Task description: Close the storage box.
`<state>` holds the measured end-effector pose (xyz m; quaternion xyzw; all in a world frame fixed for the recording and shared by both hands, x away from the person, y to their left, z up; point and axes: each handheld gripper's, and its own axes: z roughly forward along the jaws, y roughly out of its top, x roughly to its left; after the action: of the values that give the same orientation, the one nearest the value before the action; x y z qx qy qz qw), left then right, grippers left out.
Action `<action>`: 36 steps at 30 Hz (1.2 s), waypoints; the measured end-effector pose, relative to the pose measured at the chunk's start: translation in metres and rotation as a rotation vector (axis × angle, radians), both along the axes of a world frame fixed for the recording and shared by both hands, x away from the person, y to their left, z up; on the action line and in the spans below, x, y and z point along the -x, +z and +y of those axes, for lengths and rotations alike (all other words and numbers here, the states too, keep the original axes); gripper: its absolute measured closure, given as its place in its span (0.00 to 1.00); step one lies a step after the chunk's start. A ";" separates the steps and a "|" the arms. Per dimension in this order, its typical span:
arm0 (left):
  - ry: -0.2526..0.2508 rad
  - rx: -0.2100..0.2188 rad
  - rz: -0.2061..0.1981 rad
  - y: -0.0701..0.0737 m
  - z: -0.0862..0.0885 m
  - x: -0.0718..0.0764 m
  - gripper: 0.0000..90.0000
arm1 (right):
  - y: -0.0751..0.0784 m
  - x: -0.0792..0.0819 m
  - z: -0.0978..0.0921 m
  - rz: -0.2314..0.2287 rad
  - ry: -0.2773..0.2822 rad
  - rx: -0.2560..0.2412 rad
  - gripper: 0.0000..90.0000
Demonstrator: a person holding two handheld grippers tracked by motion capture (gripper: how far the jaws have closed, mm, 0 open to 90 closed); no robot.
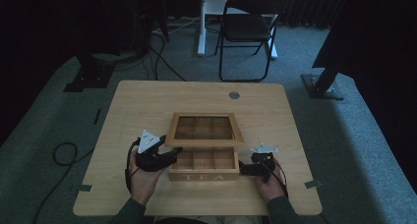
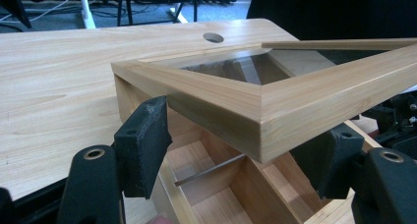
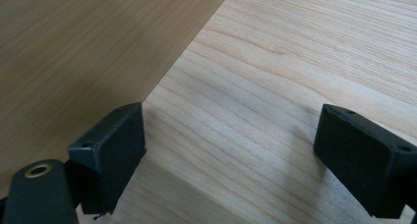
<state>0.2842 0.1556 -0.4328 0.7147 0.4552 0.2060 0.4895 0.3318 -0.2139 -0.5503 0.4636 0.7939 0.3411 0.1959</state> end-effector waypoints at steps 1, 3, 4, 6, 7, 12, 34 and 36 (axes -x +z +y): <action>0.002 0.001 0.000 -0.001 0.000 0.001 0.37 | 0.000 0.000 0.000 0.000 0.000 -0.001 0.13; 0.000 0.001 0.000 -0.002 0.000 0.002 0.37 | 0.000 0.000 0.000 0.000 0.002 0.000 0.13; -0.001 0.000 0.002 -0.003 0.000 0.002 0.37 | 0.000 0.000 0.000 -0.001 0.003 0.001 0.13; -0.002 0.004 0.002 -0.005 0.000 0.004 0.37 | 0.000 0.000 0.000 -0.001 0.003 0.001 0.13; -0.005 0.001 -0.001 -0.006 0.001 0.004 0.37 | 0.000 0.000 0.000 -0.001 0.002 0.000 0.13; -0.008 -0.009 -0.004 -0.012 0.000 0.007 0.37 | 0.000 0.000 0.000 -0.001 0.002 0.000 0.13; -0.010 -0.024 0.036 -0.040 0.001 0.020 0.36 | 0.000 0.000 0.000 0.000 0.004 0.001 0.13; -0.008 -0.029 0.040 -0.042 0.001 0.021 0.36 | 0.000 0.000 0.000 0.000 0.004 0.001 0.13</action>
<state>0.2634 0.1567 -0.4752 0.7275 0.4590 0.1961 0.4708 0.3313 -0.2139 -0.5503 0.4620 0.7949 0.3412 0.1954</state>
